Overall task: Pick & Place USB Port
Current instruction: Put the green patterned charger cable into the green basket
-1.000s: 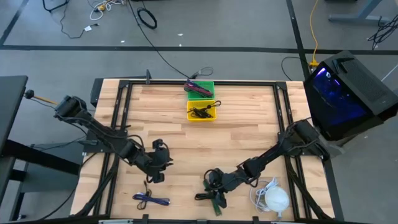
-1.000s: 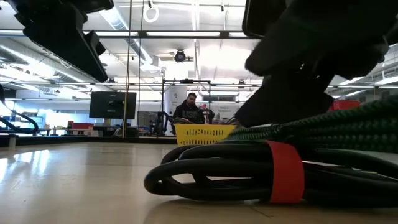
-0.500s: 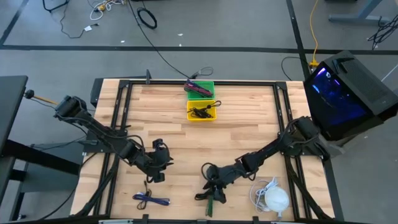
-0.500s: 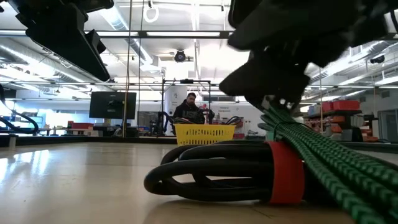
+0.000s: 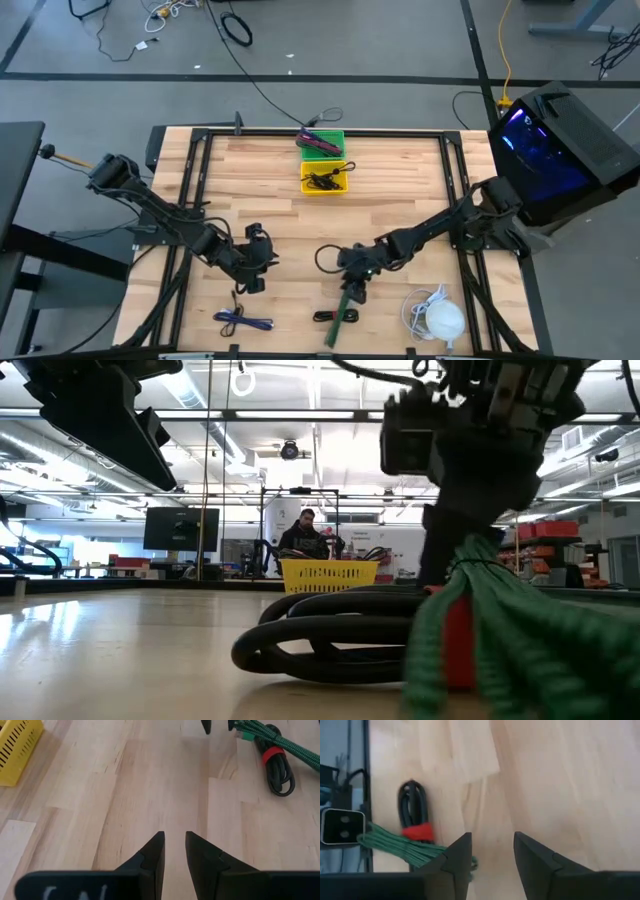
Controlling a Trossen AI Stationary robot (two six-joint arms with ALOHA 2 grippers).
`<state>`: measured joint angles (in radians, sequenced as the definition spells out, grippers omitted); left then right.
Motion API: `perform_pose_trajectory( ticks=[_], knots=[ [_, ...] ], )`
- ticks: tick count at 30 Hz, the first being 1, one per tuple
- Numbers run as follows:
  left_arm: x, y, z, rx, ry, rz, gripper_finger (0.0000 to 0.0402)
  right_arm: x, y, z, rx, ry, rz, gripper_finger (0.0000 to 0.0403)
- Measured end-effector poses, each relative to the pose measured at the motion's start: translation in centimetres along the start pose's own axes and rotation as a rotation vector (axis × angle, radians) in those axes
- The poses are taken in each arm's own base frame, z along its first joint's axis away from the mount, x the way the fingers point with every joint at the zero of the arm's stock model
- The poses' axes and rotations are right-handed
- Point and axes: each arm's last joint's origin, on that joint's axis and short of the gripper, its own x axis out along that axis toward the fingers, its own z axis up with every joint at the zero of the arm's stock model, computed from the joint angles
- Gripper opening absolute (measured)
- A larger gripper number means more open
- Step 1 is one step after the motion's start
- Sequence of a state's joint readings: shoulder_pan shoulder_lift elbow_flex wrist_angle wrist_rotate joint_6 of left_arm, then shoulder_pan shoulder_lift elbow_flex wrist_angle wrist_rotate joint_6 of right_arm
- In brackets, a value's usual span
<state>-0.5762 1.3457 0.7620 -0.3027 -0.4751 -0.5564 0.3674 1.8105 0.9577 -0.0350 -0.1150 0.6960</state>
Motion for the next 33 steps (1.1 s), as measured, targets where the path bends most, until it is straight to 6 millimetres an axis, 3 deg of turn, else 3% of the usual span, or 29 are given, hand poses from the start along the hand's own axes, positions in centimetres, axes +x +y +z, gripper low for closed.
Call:
perform_pose_trajectory(
  ticks=[8, 20, 33],
  knots=[
    [0.0, 0.0, 0.0, 0.001, 0.001, 0.000, 0.0080, -0.1, -0.6, -1.4, 0.075, 0.147, -0.068, 0.0148],
    [0.0, 0.0, 0.0, 0.001, -0.001, 0.003, 0.0080, 0.2, 2.4, -3.7, 0.081, 0.125, -0.045, 0.0148],
    [0.0, 0.0, 0.0, 0.001, 0.000, 0.002, 0.0080, 0.3, 3.0, -3.6, 0.120, 0.085, -0.011, 0.0148]
  ],
)
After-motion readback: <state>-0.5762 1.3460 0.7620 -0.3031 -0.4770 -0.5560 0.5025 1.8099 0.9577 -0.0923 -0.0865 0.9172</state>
